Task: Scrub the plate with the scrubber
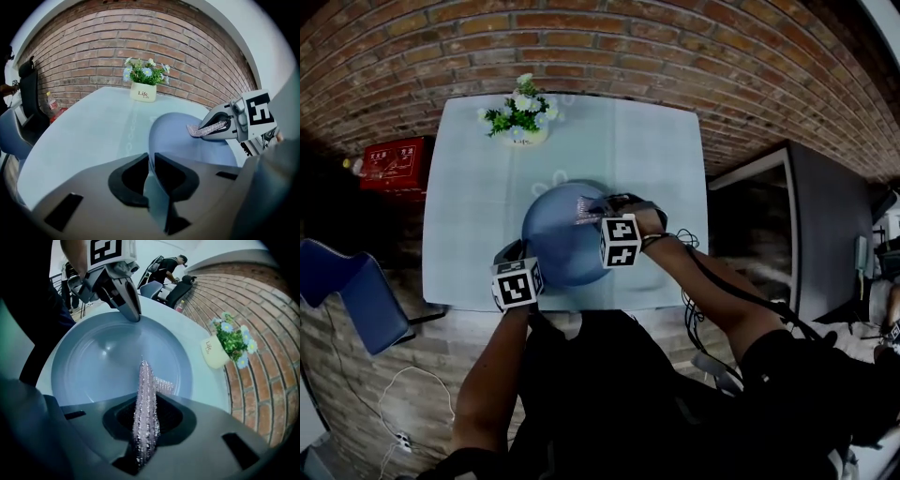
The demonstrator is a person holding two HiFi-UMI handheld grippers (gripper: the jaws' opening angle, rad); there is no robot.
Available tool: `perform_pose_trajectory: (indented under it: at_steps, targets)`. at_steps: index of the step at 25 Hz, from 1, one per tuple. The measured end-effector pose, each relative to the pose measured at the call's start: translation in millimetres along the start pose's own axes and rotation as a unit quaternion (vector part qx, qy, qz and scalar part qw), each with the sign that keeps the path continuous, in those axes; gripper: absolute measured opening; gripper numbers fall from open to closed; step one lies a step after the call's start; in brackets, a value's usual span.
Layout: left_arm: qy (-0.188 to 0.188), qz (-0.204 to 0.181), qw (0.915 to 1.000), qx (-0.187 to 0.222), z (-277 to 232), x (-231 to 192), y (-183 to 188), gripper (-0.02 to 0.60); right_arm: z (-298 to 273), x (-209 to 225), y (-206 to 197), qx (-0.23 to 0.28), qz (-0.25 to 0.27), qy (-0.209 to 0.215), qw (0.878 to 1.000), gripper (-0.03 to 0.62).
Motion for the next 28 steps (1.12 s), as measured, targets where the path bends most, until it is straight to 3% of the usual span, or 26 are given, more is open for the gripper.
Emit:
perform_pose_trajectory:
  at_steps: [7, 12, 19, 28]
  targets:
    - [-0.023, 0.011, 0.9997, 0.004, -1, -3, -1, 0.049, 10, -17, -11, -0.032, -0.064, 0.010, 0.997, 0.063]
    - [-0.036, -0.011, 0.9993, 0.000, -2, -3, 0, 0.060, 21, -27, -11, -0.046, -0.111, 0.012, 0.993, 0.063]
    - [-0.055, -0.003, 0.9985, 0.000, -5, -6, 0, 0.063, 29, -49, -10, -0.064, -0.151, 0.013, 0.986, 0.063]
    - [-0.073, -0.016, 0.9972, 0.000, -8, -6, 1, 0.069, 36, -69, -5, -0.076, -0.216, 0.040, 0.973, 0.063]
Point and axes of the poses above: the fingertips, and each gripper's own axes: z backward along the fingers, x to its right, y out of its top, the point moved 7 cm from there along z, backward along the fingers, and after that the axes turned 12 degrees about -z, right-handed, at the moved point
